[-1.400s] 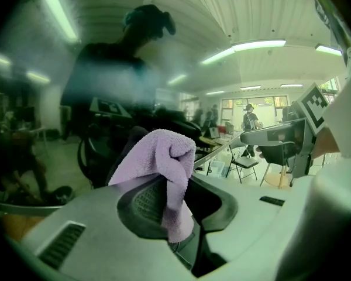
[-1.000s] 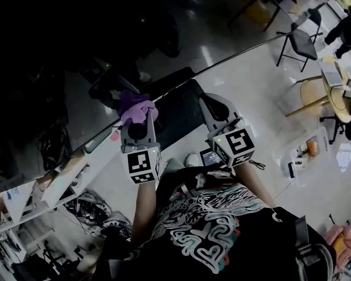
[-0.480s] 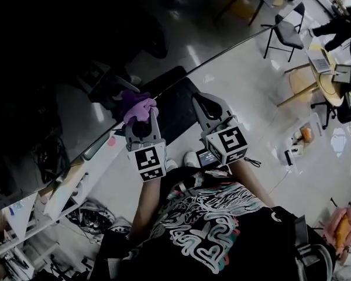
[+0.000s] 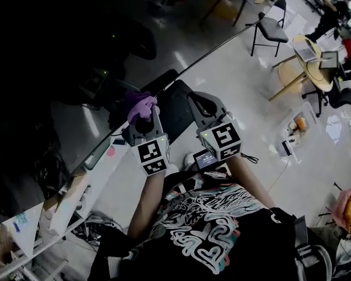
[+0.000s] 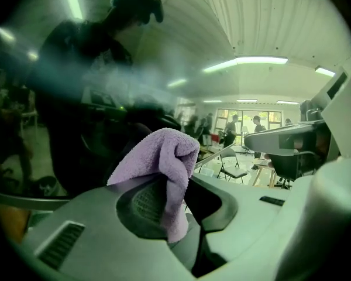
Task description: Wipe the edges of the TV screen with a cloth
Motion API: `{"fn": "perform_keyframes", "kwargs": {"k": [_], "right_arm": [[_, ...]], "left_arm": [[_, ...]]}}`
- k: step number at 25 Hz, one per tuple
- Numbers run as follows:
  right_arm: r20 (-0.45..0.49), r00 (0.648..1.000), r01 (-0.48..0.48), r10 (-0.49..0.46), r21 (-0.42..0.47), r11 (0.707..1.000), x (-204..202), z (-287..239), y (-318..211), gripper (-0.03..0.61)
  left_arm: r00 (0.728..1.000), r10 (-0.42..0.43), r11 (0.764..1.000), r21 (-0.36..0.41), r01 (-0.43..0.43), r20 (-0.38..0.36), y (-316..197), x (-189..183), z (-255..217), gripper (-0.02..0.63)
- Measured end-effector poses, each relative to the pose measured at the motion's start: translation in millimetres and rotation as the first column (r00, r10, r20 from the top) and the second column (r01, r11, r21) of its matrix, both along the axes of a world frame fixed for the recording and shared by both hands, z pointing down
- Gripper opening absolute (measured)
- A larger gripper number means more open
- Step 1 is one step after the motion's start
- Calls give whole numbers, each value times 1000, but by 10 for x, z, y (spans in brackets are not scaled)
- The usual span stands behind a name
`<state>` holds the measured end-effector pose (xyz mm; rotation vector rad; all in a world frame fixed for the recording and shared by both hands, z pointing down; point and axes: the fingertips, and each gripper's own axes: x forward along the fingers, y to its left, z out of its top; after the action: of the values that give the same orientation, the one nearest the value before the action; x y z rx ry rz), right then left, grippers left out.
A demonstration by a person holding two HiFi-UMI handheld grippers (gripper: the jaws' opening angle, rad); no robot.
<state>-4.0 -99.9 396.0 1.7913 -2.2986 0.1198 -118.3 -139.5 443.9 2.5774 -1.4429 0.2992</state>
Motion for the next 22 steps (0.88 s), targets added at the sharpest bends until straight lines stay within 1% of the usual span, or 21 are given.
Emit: {"fn": "perform_keyframes", "kwargs": {"k": [3, 9, 13, 17, 22], "right_arm": [[-8, 999, -31, 31, 3, 1000, 67, 10, 67, 34], [-15, 998, -67, 67, 8, 998, 51, -18, 214, 34], [6, 998, -70, 70, 26, 997, 190, -48, 133, 34], [24, 998, -54, 54, 8, 999, 437, 25, 79, 34], [34, 999, -29, 29, 6, 1000, 646, 47, 1, 34]], "left_arm": [[1000, 17, 1000, 13, -17, -7, -31, 62, -27, 86], [999, 42, 999, -5, -42, -28, 30, 31, -23, 86], [999, 43, 999, -1, -43, -32, -6, 136, -26, 86], [999, 29, 1000, -4, -29, -28, -27, 289, -45, 86], [999, 36, 999, 2, -36, -27, -38, 466, -78, 86]]}}
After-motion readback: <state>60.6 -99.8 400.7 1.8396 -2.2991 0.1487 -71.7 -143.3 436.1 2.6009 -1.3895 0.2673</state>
